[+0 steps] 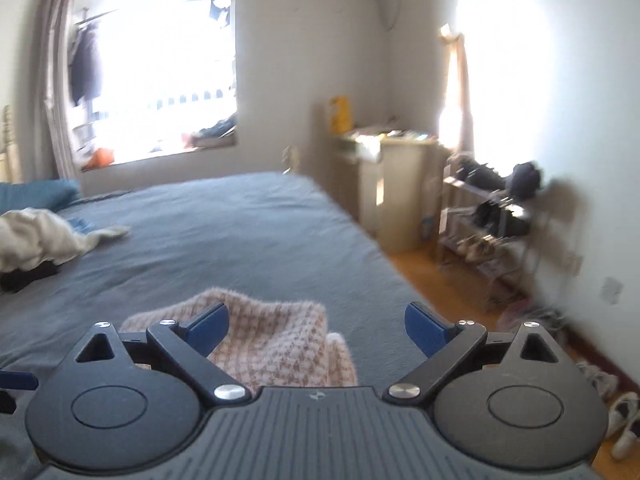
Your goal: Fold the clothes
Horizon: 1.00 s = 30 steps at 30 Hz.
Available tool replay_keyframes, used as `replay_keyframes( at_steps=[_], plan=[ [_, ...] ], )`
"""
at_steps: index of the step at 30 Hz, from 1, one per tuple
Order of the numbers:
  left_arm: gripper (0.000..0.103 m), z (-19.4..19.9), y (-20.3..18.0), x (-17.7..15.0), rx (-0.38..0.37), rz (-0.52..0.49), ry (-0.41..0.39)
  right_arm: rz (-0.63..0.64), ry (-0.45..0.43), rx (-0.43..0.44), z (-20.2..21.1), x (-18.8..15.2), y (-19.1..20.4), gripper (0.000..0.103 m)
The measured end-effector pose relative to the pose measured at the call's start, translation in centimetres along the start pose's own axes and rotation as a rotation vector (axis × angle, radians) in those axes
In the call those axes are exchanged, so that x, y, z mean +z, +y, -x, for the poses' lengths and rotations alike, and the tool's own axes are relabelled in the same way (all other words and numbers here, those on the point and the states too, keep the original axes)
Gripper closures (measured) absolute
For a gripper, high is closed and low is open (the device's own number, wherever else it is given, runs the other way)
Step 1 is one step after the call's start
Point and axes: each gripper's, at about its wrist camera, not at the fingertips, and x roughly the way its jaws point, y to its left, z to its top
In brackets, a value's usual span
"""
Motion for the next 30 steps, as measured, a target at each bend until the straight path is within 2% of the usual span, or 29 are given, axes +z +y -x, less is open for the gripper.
replay_keyframes(
  at_steps=[1, 2, 3, 5, 6, 8, 9, 11, 13, 15, 18, 21, 23, 26, 29, 30],
  plan=[
    [0.006, -1.1, -0.5, 1.2, 0.023, -0.037, -0.004, -0.039, -0.014, -0.023, 1.1, -0.9, 1.5, 0.009],
    [0.007, -2.4, -1.1, 2.0, 0.049, -0.085, -0.001, -0.087, -0.018, 0.013, 2.0, -2.1, 2.5, 0.013],
    [0.009, -3.9, -1.7, 2.6, 0.077, -0.141, 0.010, -0.131, -0.022, 0.047, 3.0, -3.4, 3.6, 0.022],
    [0.011, -6.5, -3.1, 3.0, 0.125, -0.251, 0.029, -0.161, -0.024, 0.080, 4.5, -5.9, 5.9, 0.031],
    [0.011, -7.8, -3.6, 3.0, 0.145, -0.298, 0.040, -0.173, -0.024, 0.097, 5.3, -7.2, 7.1, 0.041],
    [0.016, -10.2, -3.9, 2.3, 0.183, -0.359, 0.074, -0.130, -0.019, 0.119, 6.0, -9.2, 9.2, 0.043],
    [0.017, -10.9, -3.7, 1.7, 0.206, -0.378, 0.084, -0.095, 0.006, 0.103, 5.8, -10.3, 10.1, 0.046],
    [0.008, -11.7, -2.9, 0.3, 0.255, -0.399, 0.096, -0.028, 0.051, 0.071, 5.3, -12.4, 11.8, 0.051],
    [0.000, -11.8, -1.9, 0.5, 0.262, -0.349, 0.107, -0.037, 0.057, 0.056, 4.9, -14.6, 12.0, 0.050],
    [0.000, -11.7, -0.9, 0.4, 0.246, -0.308, 0.111, -0.136, 0.038, 0.082, 4.9, -16.3, 11.0, 0.050],
    [0.000, -11.1, -0.9, 0.4, 0.234, -0.315, 0.097, -0.175, -0.001, 0.087, 5.1, -18.5, 10.5, 0.050],
    [0.002, -10.3, -2.3, 1.5, 0.246, -0.352, 0.048, -0.116, -0.014, 0.045, 5.4, -18.2, 11.3, 0.049],
    [0.010, -9.7, -3.6, 2.2, 0.254, -0.394, -0.008, -0.104, -0.015, 0.037, 5.8, -17.7, 11.5, 0.047],
    [0.010, -8.9, -6.0, 3.0, 0.214, -0.470, -0.099, -0.083, -0.041, 0.020, 6.7, -16.3, 11.6, 0.051],
    [0.010, -11.4, -7.8, 3.3, 0.185, -0.539, -0.045, -0.069, -0.146, -0.076, 7.6, -14.2, 10.7, 0.056],
    [0.010, -12.6, -7.9, 3.3, 0.193, -0.556, -0.018, -0.069, -0.145, -0.119, 6.9, -13.7, 9.8, 0.059]
  ],
)
